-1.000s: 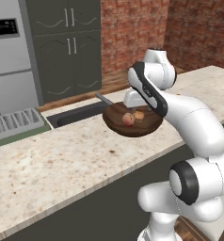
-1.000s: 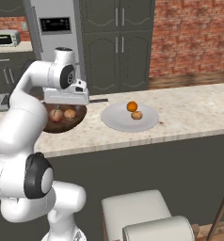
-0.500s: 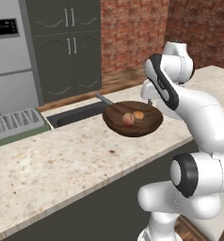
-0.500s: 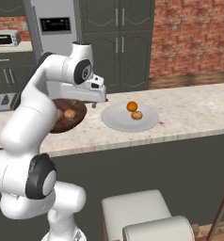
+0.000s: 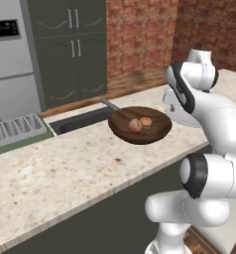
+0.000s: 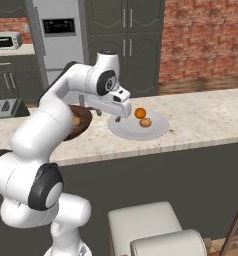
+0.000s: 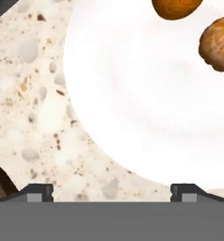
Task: Take the fruits from the plate on the dining counter and place two fruits in each bowl.
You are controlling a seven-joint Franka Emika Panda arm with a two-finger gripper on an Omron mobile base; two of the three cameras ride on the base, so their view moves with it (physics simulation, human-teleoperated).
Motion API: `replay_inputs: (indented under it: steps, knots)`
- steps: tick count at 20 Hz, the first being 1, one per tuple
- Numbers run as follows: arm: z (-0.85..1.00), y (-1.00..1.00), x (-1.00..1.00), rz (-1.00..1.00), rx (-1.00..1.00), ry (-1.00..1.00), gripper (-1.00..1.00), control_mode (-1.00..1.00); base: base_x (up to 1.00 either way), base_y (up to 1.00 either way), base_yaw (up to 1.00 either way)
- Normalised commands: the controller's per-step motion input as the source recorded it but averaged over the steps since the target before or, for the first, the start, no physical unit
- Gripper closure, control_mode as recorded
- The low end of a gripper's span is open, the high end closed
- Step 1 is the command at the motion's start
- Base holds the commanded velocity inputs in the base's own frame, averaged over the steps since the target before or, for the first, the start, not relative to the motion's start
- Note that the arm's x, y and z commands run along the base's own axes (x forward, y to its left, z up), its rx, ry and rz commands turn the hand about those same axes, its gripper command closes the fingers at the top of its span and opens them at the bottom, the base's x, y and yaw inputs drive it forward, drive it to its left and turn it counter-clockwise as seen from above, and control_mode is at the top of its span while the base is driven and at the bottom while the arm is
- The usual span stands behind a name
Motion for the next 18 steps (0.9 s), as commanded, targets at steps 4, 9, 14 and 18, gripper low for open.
replay_inputs:
  steps: [4, 9, 14, 18]
  knots:
    - [-0.14, -0.53, 0.12, -0.35, 0.0, 0.0, -1.0, -1.0, 0.0, 0.0, 0.0]
    - [0.07, -0.32, -0.01, -0.09, 0.0, 0.0, -1.0, -1.0, 0.0, 0.0, 0.0]
    - [0.13, -0.23, -0.01, 0.0, 0.0, 0.0, -1.0, -1.0, 0.0, 0.0, 0.0]
    - [0.03, -0.19, 0.0, 0.0, -0.03, 0.0, -1.0, -1.0, 0.0, 0.0, 0.0]
